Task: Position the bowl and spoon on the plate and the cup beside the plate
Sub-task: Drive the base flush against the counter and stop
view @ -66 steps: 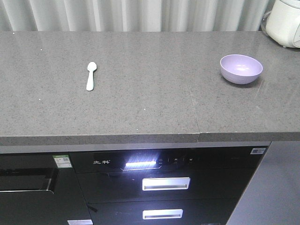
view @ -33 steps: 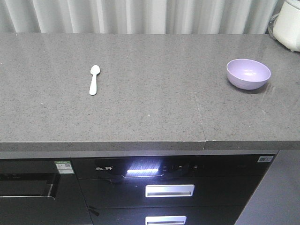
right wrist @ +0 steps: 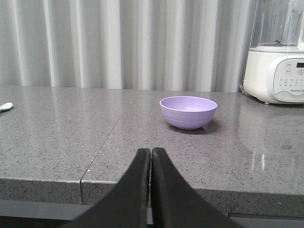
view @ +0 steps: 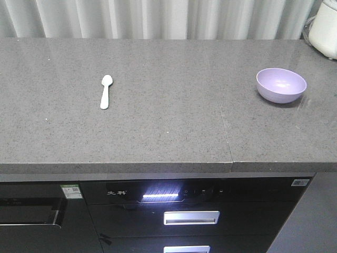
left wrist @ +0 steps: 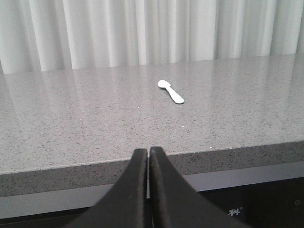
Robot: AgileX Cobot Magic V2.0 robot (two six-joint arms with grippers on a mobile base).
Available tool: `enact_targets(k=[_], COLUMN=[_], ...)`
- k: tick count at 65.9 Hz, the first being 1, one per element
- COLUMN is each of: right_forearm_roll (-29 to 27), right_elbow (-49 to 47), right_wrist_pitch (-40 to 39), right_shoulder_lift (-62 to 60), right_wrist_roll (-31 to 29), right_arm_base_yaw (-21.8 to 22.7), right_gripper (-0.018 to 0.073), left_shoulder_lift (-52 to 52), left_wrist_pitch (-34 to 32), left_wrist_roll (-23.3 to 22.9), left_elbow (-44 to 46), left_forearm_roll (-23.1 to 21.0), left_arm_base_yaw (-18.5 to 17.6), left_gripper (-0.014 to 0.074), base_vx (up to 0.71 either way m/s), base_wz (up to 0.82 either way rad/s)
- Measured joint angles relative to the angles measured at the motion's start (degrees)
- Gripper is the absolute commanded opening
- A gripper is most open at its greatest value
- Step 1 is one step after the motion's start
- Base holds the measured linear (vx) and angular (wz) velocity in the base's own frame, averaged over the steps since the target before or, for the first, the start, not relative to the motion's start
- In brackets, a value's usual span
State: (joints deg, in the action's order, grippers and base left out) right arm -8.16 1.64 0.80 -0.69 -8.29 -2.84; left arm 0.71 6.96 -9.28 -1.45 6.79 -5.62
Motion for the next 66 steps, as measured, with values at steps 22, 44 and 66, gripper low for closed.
enact_targets(k=[22, 44, 66], right_forearm_roll=[0.0, 0.0, 0.0], right_elbow=[0.0, 0.0, 0.0], right_wrist_pitch=[0.0, 0.0, 0.0], right_shoulder_lift=[0.0, 0.0, 0.0], right_wrist_roll=[0.0, 0.0, 0.0], right_arm_base_yaw=[0.0, 0.0, 0.0], right_gripper=[-0.0002, -0.0002, -0.0002], left_shoulder_lift=[0.0, 0.0, 0.0], left_wrist_pitch=[0.0, 0.0, 0.0], left_wrist_roll=[0.0, 0.0, 0.0], left_elbow=[0.0, 0.0, 0.0], left_forearm_roll=[0.0, 0.0, 0.0], left_arm_base_yaw=[0.0, 0.0, 0.0], left_gripper=[-0.0006, -0.0006, -0.0006], base_vx=[0.02, 0.05, 0.06], base_wz=[0.01, 0.01, -0.01])
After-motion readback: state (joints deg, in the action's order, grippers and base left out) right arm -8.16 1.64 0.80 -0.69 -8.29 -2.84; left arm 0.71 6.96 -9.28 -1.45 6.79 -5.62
